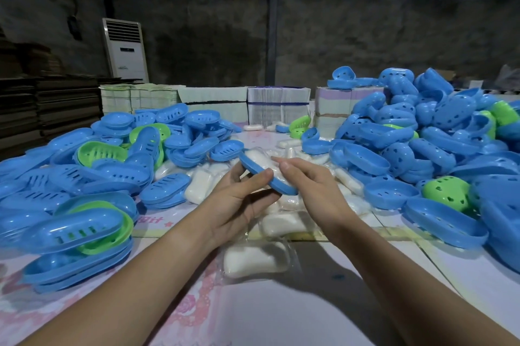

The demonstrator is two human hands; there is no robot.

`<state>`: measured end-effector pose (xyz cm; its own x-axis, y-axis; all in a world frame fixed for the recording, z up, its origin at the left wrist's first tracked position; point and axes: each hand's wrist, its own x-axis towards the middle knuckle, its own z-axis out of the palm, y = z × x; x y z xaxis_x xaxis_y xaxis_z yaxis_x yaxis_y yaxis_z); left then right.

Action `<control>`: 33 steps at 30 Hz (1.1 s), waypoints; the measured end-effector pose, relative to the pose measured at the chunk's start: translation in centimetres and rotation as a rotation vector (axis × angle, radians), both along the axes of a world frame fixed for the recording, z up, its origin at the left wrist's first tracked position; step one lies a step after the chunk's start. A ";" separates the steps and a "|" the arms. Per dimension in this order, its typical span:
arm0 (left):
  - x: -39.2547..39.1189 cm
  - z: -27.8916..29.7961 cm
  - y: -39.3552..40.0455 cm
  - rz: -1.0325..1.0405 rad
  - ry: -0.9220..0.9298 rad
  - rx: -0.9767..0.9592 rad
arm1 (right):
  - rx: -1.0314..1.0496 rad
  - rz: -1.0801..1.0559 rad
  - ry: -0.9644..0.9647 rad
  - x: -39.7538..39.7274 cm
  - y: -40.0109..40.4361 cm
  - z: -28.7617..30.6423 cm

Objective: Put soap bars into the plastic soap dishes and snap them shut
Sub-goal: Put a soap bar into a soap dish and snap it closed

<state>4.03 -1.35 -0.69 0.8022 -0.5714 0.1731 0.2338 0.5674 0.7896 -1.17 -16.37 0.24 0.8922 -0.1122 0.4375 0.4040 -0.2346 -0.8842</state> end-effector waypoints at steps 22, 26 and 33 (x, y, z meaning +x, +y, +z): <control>0.5 0.7 -0.1 0.093 0.152 -0.108 | -0.894 -0.861 0.356 3.8 -10.5 -0.1; 0.7 0.5 -0.1 0.086 0.138 -0.138 | -0.916 -0.903 0.426 4.5 -13.0 -1.4; 0.3 0.3 -0.7 0.064 0.122 -0.167 | -0.816 -0.917 0.185 4.7 -13.3 -1.6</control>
<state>4.35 -2.04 -0.37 0.8567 -0.4902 0.1604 0.2813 0.7049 0.6512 3.57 -29.63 -1.31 0.6839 -0.4815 0.5482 -0.3153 -0.8726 -0.3730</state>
